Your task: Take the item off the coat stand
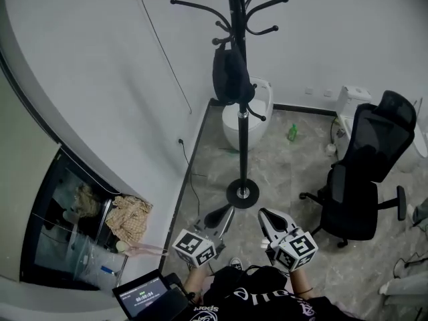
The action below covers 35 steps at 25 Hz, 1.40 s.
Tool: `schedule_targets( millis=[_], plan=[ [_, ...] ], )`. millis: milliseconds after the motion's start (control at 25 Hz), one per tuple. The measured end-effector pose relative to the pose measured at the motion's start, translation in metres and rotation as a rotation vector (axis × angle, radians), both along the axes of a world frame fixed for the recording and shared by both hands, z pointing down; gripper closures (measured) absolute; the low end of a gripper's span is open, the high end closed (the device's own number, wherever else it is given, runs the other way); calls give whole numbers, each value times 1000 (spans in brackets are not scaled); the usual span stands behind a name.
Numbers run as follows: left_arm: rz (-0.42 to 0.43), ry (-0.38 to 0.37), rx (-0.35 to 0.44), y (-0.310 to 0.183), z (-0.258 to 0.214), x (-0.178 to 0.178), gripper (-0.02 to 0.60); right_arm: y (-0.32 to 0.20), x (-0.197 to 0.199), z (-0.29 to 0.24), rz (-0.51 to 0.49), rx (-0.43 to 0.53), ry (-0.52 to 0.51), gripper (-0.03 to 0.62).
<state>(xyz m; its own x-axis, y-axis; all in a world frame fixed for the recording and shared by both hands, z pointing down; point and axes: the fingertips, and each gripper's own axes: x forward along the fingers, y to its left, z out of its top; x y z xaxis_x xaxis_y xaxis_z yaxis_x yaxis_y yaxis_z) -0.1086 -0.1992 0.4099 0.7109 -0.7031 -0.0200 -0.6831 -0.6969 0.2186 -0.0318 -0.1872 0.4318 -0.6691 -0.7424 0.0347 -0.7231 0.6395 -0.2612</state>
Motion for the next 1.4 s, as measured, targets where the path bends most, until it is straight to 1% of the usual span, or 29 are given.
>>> schedule_targets(
  millis=[80,280,440,560,640,920,960,1080,1120,1280,1400],
  plan=[
    [8,9,-13,-12,4,-1,578,-8,0,4,10,-10,20,576],
    [18,24,-30,-36,10,5,578,-28,6,11,28,-38,32,576],
    [9,21,-35,-56,13,6,578,-51,5,12,2,-48,5,576],
    [-12,-12,-12,-78,11,4,578,-76,-1,8,-49,-44,-19,576],
    [-45,-32,7,-96,2,2,578,-94,0,8,-75,-37,-2,576],
    [-159,-50,108,-179,-39,-1,572,-160,10,-4,-181,-7,-7,576],
    [-176,-54,125,-193,-48,-2,552,-169,14,-6,-187,-4,-8,576],
    [-222,-70,194,-234,-78,-4,435,-193,26,-6,-202,0,-5,576],
    [-238,-81,217,-246,-88,-6,412,-200,29,-6,-207,0,-1,576],
    [-298,-118,292,-286,-126,-12,365,-222,40,-8,-225,9,12,576],
    [-338,-128,319,-313,-146,-18,356,-237,47,-12,-221,2,5,576]
  ],
)
